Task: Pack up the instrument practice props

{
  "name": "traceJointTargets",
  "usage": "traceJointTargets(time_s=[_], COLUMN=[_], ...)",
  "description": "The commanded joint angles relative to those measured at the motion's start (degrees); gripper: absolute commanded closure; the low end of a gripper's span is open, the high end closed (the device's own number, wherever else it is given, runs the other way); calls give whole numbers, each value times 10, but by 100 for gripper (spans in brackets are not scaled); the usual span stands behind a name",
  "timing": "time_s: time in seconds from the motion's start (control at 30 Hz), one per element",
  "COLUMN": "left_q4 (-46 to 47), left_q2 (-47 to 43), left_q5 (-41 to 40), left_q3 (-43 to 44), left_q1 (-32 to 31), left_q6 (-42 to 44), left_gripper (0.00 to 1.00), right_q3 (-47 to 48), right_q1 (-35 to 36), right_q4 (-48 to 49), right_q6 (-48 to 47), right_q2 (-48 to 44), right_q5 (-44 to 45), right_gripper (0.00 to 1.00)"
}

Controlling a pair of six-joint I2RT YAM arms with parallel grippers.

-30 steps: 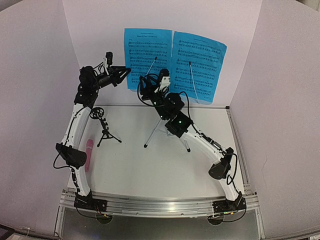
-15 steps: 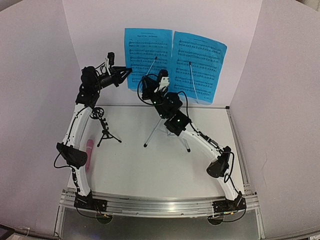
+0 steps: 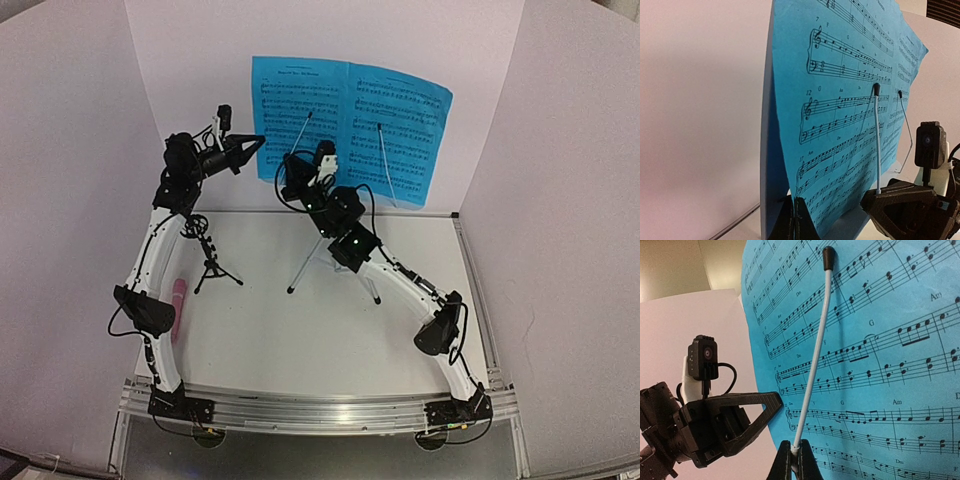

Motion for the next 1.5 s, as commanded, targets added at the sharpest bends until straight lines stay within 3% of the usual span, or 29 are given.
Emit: traceJointTargets(time_s=[0.0,0.3,0.57,0.73,0.93,1.1,1.47], left_q4=[12,5,-58,-152,-259,-296,-425], left_q2=[-25,-65,-124,-167,-269,-361,-456], left_q5=[-10,-82,-144,-174,-174,-146,-142], left_q3=[5,-9,-27,-51,-157,-299,-512], left_q1=[-2,9,42,74,118,122,123], left_q6=[3,12,38,33,-15,-39,-59], left_gripper=[100,100,100,100,100,100,100], right_q3=[-16,-39,-53,-63,-80,-84,-105], right_q1=[2,1,-2,-2,-2,-2,-2], right_q4=[31,49,49,49,49,50,51], right_q6=[-3,-1,6,8,12,11,16], right_q2=[-30,-45,-52,-59,-68,-71,-91], right_q5=[-32,-24,-23,-27,-30,-38,-54], right_gripper=[100,100,100,100,100,99,74])
